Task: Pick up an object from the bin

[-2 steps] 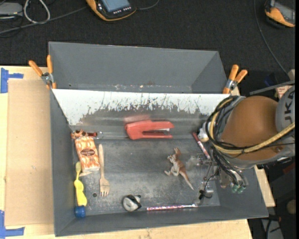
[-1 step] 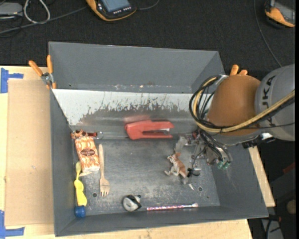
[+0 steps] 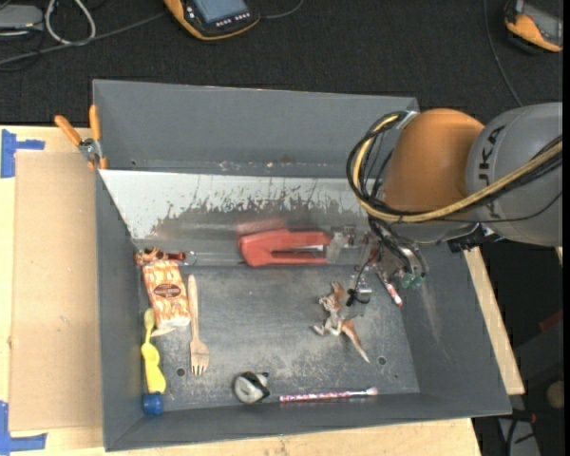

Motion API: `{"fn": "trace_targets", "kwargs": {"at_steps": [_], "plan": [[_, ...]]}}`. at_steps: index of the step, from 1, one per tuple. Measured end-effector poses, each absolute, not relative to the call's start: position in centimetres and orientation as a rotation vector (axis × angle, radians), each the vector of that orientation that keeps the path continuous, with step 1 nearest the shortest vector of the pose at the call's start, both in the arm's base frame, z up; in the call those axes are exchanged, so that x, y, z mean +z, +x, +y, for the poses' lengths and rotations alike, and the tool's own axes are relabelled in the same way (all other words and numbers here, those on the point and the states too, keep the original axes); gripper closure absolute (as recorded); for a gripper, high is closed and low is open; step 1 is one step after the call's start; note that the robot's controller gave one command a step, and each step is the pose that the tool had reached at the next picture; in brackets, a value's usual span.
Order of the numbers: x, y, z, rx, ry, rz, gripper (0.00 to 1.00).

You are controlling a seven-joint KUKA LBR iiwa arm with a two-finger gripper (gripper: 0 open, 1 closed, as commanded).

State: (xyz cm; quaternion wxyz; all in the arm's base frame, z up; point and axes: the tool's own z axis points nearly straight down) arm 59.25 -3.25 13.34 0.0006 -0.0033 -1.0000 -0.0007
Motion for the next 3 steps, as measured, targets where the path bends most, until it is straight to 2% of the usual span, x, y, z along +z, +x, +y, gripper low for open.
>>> {"fn": "trace_targets", "kwargs": {"at_steps": [1, 2, 3], "plan": [[10.6, 58.0, -4.0, -0.003, -0.036, -3.139, 0.0], [7.9, 59.1, -8.1, -0.005, 0.203, -3.139, 0.0], [6.9, 58.6, -8.7, -0.008, 0.02, -3.137, 1.0]]}}
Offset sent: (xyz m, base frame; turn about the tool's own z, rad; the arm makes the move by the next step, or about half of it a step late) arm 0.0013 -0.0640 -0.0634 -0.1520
